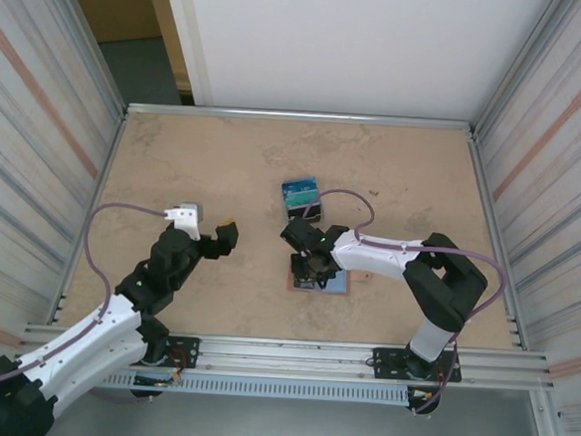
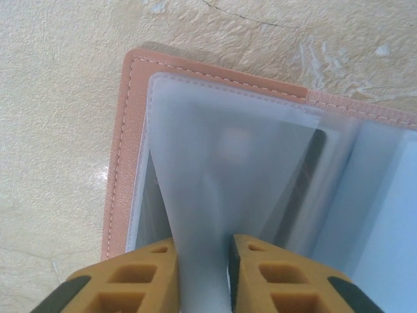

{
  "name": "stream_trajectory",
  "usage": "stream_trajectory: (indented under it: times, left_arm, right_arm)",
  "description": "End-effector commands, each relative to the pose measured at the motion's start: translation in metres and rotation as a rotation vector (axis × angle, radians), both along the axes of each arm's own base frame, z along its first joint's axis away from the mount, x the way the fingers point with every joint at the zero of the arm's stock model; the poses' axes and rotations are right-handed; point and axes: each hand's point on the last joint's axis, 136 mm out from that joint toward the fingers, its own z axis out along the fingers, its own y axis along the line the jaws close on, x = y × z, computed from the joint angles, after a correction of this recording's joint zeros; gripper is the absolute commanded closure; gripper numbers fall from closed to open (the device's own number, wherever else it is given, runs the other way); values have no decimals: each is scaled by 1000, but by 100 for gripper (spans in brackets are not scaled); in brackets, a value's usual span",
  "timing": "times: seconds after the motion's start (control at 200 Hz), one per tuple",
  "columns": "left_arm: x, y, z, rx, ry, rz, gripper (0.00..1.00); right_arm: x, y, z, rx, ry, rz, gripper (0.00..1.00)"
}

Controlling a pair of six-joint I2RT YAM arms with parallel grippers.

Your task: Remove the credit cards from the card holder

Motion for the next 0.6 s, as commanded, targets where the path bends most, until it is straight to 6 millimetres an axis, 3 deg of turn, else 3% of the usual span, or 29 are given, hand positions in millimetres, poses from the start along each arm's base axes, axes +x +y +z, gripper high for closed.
stream_trajectory:
  times: [0.0,0.251,0.346,0.596]
  left_arm:
    - [1,-10,23,9,-66,-36,1]
    - [1,-23,34,78,-113,-13,1]
    - [3,-29,37,93,-124,-15,1]
    - [10,-44,38,130,-120,-39,1]
  right_arm:
    - [-9,4,4,27,16,51,78]
    - [-22,23,15,29,-12,168,81]
    - [-20,15,15,2,-21,146,81]
    - [-13,-10,23,-26,-61,64,66]
